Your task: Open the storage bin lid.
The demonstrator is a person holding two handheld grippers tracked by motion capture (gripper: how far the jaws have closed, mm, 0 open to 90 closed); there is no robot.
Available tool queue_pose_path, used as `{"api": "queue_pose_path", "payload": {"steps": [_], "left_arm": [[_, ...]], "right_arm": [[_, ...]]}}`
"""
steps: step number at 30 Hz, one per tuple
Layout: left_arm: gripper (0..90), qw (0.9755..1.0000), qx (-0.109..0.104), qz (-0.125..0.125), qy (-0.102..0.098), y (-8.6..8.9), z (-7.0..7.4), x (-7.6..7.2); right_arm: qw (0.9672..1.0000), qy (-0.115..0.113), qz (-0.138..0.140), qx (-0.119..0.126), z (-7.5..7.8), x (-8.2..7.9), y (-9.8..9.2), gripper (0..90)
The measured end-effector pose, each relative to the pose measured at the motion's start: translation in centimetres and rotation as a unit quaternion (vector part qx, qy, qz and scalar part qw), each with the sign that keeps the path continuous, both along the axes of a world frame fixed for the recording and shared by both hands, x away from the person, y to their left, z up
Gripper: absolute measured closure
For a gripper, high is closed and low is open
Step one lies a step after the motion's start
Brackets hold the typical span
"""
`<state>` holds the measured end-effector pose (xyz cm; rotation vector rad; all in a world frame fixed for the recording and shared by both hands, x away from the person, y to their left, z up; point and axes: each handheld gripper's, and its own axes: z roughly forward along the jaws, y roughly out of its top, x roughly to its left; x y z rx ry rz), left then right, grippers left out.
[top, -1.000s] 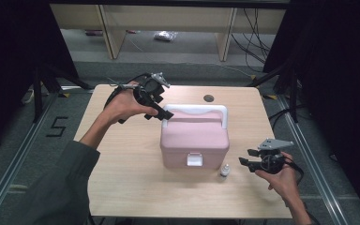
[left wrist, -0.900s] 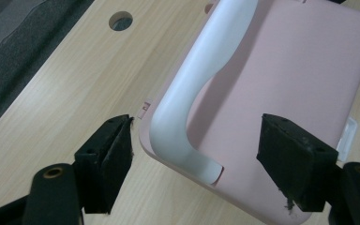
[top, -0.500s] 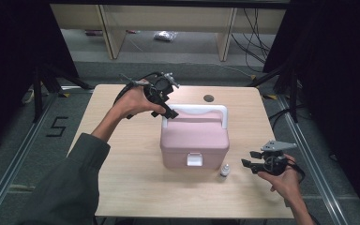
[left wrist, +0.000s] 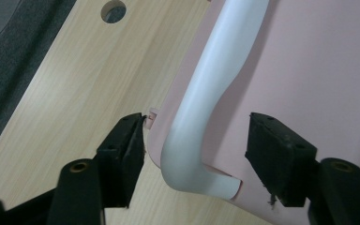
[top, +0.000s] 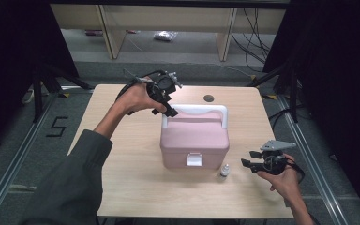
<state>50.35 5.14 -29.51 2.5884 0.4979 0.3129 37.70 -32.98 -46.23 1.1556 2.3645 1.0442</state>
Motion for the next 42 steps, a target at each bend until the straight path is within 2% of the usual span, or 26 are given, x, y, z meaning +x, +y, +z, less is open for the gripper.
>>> {"api": "queue_pose_path", "payload": {"steps": [1,2,3,4,14,17,22,25,27,34,35,38,39,40,41,42], "left_arm": [[37.9,1.0000,0.003,-0.001,-0.001,0.0,-0.1,0.1],[37.8,1.0000,0.006,0.001,-0.001,0.0,-0.1,0.2],[37.5,1.0000,0.008,0.002,-0.001,0.0,-0.2,0.3],[37.0,1.0000,0.008,0.004,0.000,-0.1,-0.3,0.3],[43.3,0.9991,0.035,-0.018,0.013,-1.6,-0.7,0.7],[45.7,0.9988,0.041,-0.025,0.013,-1.9,-1.0,0.8],[49.9,0.9982,0.053,-0.024,0.016,-2.1,-1.5,1.0],[59.7,0.9982,0.057,-0.020,0.005,-2.0,-1.4,1.2],[64.7,0.9982,0.056,-0.020,0.004,-1.8,-1.4,1.3],[67.3,0.9964,0.072,-0.043,-0.012,-1.9,-1.0,0.8],[67.8,0.9962,0.073,-0.045,-0.015,-1.9,-0.9,0.7],[68.5,0.9950,0.081,-0.054,-0.021,-2.1,-0.6,0.4],[68.6,0.9949,0.081,-0.055,-0.025,-2.1,-0.5,0.3],[68.7,0.9947,0.082,-0.056,-0.028,-2.1,-0.4,0.2],[68.9,0.9942,0.085,-0.060,-0.030,-2.1,-0.3,0.2],[69.0,0.9941,0.084,-0.061,-0.032,-2.1,-0.2,0.2]], "right_arm": [[1.0000,0.000,0.000,0.000,0.0,0.0,0.0,46.3],[0.9998,0.014,-0.005,0.011,0.0,-0.2,0.2,46.3],[0.9998,0.014,-0.006,0.012,0.0,-0.2,0.2,46.3],[1.0000,0.000,0.000,0.002,0.0,0.0,0.0,46.3],[1.0000,0.001,0.001,0.002,0.0,0.0,0.0,46.2],[1.0000,0.004,0.002,0.008,0.0,0.0,0.0,46.2],[1.0000,0.004,0.002,0.008,0.0,0.1,0.0,46.2],[1.0000,0.002,0.003,0.005,0.0,0.1,0.0,46.2],[1.0000,0.002,0.002,0.004,0.0,0.1,0.0,46.2],[1.0000,0.002,0.003,0.003,0.0,0.1,0.0,46.3],[0.9998,0.016,-0.004,0.013,0.0,-0.1,0.2,46.3],[0.9998,0.015,-0.004,0.013,0.0,-0.1,0.2,46.3],[0.9999,0.006,-0.001,0.012,-0.1,0.0,0.2,46.3],[0.9997,0.017,-0.005,0.014,0.0,-0.1,0.2,46.3],[0.9999,0.005,0.000,0.012,-0.1,0.0,0.2,46.3],[0.9998,0.014,-0.003,0.013,0.0,-0.1,0.2,46.3]]}}
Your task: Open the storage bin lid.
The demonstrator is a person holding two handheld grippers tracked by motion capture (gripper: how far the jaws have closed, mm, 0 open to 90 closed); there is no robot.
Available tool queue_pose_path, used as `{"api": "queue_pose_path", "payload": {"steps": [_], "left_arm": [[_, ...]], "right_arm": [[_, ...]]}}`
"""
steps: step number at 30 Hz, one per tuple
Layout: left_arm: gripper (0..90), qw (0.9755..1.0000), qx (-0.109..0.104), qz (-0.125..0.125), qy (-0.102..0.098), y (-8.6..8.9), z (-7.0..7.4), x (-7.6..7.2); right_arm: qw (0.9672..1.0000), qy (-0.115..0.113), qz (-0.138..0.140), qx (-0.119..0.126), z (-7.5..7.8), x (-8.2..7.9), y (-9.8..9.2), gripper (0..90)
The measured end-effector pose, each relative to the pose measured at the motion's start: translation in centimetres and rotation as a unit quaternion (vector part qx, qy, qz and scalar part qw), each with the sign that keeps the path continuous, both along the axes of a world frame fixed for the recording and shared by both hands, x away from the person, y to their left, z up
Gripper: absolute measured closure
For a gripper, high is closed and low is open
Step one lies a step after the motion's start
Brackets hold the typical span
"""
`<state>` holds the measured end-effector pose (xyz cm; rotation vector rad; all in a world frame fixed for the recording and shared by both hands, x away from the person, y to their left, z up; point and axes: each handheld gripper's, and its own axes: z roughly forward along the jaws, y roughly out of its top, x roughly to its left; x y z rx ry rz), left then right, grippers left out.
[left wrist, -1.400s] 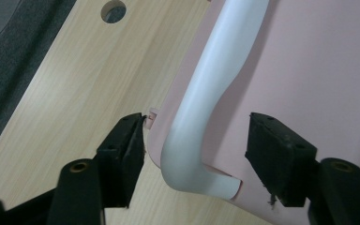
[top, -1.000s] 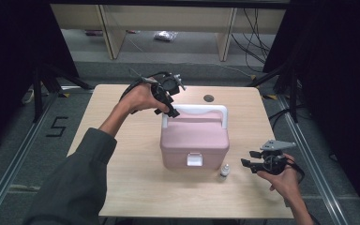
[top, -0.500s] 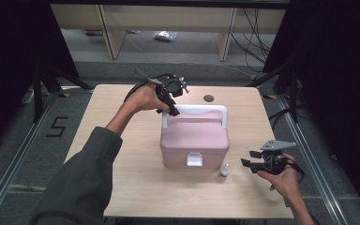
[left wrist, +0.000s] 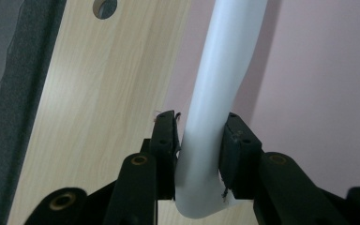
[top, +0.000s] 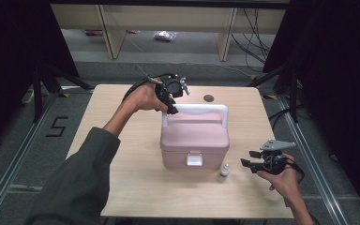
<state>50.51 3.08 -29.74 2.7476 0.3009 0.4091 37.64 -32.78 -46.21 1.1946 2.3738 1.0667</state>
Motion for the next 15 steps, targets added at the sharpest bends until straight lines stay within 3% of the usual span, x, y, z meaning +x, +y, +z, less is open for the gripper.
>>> {"api": "queue_pose_path", "payload": {"steps": [3,6,7,9,10,11,12,13,15], "left_arm": [[69.2,1.0000,-0.002,-0.002,-0.001,0.1,0.3,-0.1],[69.5,1.0000,-0.002,-0.006,-0.005,0.1,0.7,-0.1],[69.5,1.0000,-0.002,-0.006,-0.006,0.1,0.9,0.0],[69.5,0.9999,-0.007,-0.007,-0.010,0.2,1.2,0.2],[69.5,0.9999,-0.009,-0.005,-0.008,0.2,1.2,0.2],[69.5,0.9999,-0.010,-0.005,-0.007,0.2,1.2,0.2],[69.5,0.9999,-0.012,-0.006,-0.006,0.3,1.3,0.3],[69.5,0.9999,-0.013,-0.006,-0.006,0.3,1.3,0.3],[69.4,0.9999,-0.016,-0.005,-0.005,0.4,1.3,0.5]], "right_arm": [[1.0000,-0.002,-0.001,0.005,0.2,-0.1,-0.1,46.7],[0.9997,-0.022,0.008,0.005,0.6,0.0,-0.3,46.7],[0.9998,-0.011,0.004,0.018,0.7,-0.1,-0.1,46.7],[0.9995,-0.027,0.011,0.015,1.0,0.0,-0.2,46.7],[0.9995,-0.018,0.003,0.025,1.2,-0.2,-0.1,46.8],[0.9992,-0.035,0.012,0.015,1.4,0.0,-0.2,46.9],[0.9992,-0.028,0.008,0.027,1.5,-0.2,0.0,47.6],[0.9987,-0.043,0.014,0.024,1.8,-0.1,-0.1,48.1],[0.9982,-0.047,0.012,0.036,2.3,-0.3,0.2,49.5]]}}
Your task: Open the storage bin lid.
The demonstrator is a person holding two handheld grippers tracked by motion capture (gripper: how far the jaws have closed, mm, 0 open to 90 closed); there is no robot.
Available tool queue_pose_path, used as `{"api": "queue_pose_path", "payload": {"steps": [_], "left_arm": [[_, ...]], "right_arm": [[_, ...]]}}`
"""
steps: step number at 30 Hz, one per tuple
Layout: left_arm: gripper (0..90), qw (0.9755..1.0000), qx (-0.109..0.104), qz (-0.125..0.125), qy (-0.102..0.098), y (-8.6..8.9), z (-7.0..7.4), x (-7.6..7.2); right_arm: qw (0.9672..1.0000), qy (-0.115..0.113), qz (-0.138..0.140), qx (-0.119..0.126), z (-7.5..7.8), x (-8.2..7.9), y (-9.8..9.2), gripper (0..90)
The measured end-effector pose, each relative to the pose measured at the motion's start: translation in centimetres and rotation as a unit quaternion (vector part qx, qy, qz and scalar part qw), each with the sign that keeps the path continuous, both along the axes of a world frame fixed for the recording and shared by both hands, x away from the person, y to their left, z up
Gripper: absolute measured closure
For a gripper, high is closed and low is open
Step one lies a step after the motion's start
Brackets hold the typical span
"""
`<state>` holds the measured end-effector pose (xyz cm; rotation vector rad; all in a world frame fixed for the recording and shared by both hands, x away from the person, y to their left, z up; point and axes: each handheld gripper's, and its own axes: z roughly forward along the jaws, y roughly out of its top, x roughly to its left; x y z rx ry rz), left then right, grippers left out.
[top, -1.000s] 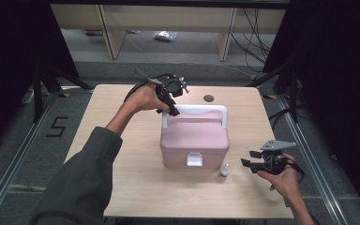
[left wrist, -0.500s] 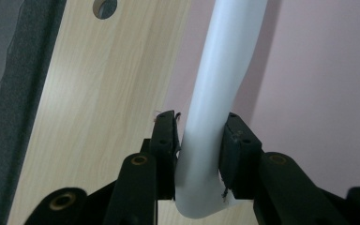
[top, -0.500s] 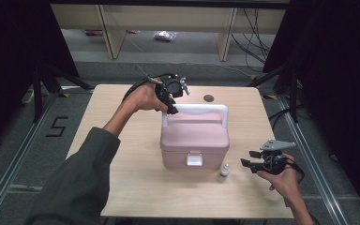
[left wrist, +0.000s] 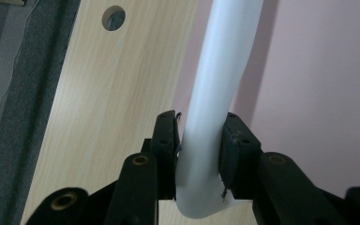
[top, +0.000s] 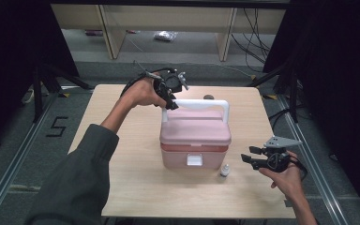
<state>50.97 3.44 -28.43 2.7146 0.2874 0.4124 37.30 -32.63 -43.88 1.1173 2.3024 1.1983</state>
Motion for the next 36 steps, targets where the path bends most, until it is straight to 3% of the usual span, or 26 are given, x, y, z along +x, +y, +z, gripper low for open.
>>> {"api": "queue_pose_path", "payload": {"steps": [1,7,8,9,14,15,16,24,27,28,32,34,36], "left_arm": [[69.4,1.0000,0.001,-0.003,-0.001,0.0,0.0,0.1],[69.3,1.0000,-0.004,-0.001,0.006,0.1,0.2,0.5],[69.4,1.0000,-0.004,-0.003,0.005,0.1,0.3,0.5],[69.4,1.0000,-0.004,-0.004,0.004,0.1,0.3,0.6],[69.4,1.0000,-0.007,-0.003,0.005,0.2,0.6,0.7],[69.4,0.9999,-0.010,0.001,0.006,0.2,0.6,0.7],[69.4,0.9999,-0.011,0.002,0.007,0.2,0.5,0.7],[69.4,0.9999,-0.012,-0.001,0.006,0.2,0.7,0.8],[69.4,0.9999,-0.012,-0.001,0.006,0.2,0.7,0.9],[69.4,0.9999,-0.012,0.000,0.007,0.2,0.7,0.9],[69.4,0.9999,-0.013,-0.001,0.007,0.3,0.6,0.9],[69.3,0.9999,-0.014,-0.001,0.007,0.3,0.6,0.9],[69.0,0.9998,-0.017,0.001,0.006,0.3,0.6,0.9]], "right_arm": [[0.9998,-0.018,0.005,-0.006,0.3,0.1,-0.1,51.1],[0.9969,-0.043,0.031,0.058,2.0,-0.4,0.7,65.9],[0.9969,-0.043,0.033,0.058,2.3,-0.5,0.9,67.3],[0.9958,-0.059,0.043,0.056,2.4,-0.4,1.0,70.2],[0.9955,-0.059,0.053,0.052,2.9,-0.8,2.2,75.2],[0.9945,-0.072,0.060,0.048,2.9,-0.6,2.2,75.7],[0.9951,-0.063,0.059,0.047,3.0,-0.7,2.4,76.4],[0.9928,-0.063,0.070,0.074,3.2,-0.3,3.4,83.3],[0.9932,-0.059,0.073,0.070,3.1,0.1,3.9,85.0],[0.9922,-0.073,0.073,0.069,3.0,0.5,4.0,85.3],[0.9930,-0.060,0.070,0.073,2.7,0.9,4.6,85.5],[0.9921,-0.064,0.070,0.081,2.5,1.2,4.9,85.8],[0.9916,-0.073,0.078,0.074,2.6,1.8,4.8,86.0]]}}
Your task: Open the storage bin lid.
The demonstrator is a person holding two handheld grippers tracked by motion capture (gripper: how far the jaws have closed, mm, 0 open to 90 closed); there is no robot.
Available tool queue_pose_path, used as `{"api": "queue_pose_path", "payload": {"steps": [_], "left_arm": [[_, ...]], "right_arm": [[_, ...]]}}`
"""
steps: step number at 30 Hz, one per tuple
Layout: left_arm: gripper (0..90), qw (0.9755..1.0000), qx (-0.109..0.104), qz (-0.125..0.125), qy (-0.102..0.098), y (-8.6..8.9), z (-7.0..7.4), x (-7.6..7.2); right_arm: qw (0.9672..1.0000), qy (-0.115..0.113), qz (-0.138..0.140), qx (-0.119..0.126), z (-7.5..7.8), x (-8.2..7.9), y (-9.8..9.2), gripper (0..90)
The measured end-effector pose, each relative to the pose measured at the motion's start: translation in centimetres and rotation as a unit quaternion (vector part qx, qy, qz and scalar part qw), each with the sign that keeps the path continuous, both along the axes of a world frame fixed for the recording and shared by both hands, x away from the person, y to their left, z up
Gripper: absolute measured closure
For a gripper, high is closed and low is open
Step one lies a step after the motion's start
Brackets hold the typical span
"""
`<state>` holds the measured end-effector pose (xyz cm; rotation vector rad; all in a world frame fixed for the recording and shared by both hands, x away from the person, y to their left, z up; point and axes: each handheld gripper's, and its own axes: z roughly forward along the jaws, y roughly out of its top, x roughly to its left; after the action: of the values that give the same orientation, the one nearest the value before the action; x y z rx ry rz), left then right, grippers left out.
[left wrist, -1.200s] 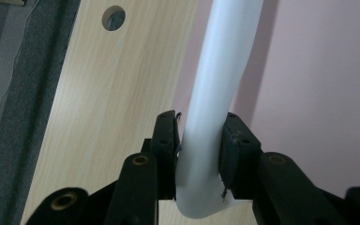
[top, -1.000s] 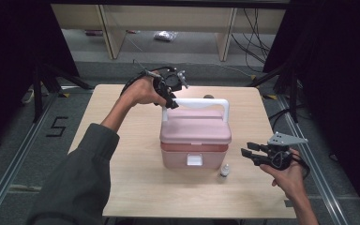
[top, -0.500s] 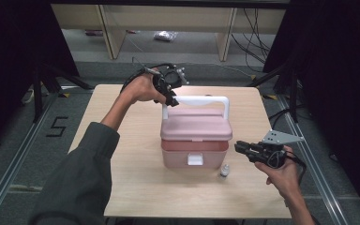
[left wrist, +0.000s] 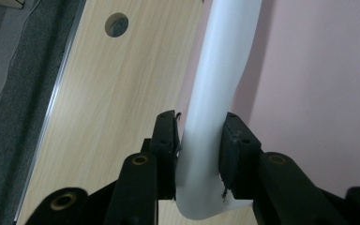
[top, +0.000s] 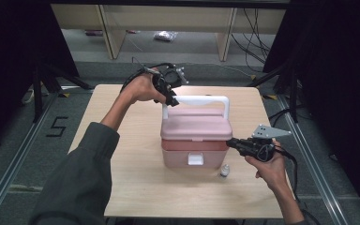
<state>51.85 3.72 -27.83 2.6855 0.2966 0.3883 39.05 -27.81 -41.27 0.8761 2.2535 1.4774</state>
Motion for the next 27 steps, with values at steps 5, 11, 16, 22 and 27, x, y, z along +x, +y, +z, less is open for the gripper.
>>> {"api": "queue_pose_path", "payload": {"steps": [5,11,16,22,27], "left_arm": [[68.8,1.0000,-0.009,0.003,0.003,0.2,-0.2,-0.2],[62.2,0.9992,-0.030,0.028,0.002,0.7,0.1,-0.2],[48.2,0.9950,-0.073,0.069,0.000,1.8,0.7,-0.3],[37.2,0.9906,-0.100,0.092,-0.003,3.0,1.1,-1.3],[29.6,0.9829,-0.130,0.129,-0.015,4.2,0.9,-2.0]], "right_arm": [[0.9999,-0.003,-0.006,0.011,0.1,0.2,0.5,86.5],[0.9999,-0.012,-0.005,0.009,0.5,0.4,0.7,86.7],[0.9999,-0.002,-0.006,0.011,0.8,0.4,0.7,86.7],[0.9999,-0.003,-0.004,0.010,1.0,0.6,0.6,86.7],[0.9999,-0.006,-0.003,0.011,1.1,0.7,0.4,86.7]]}}
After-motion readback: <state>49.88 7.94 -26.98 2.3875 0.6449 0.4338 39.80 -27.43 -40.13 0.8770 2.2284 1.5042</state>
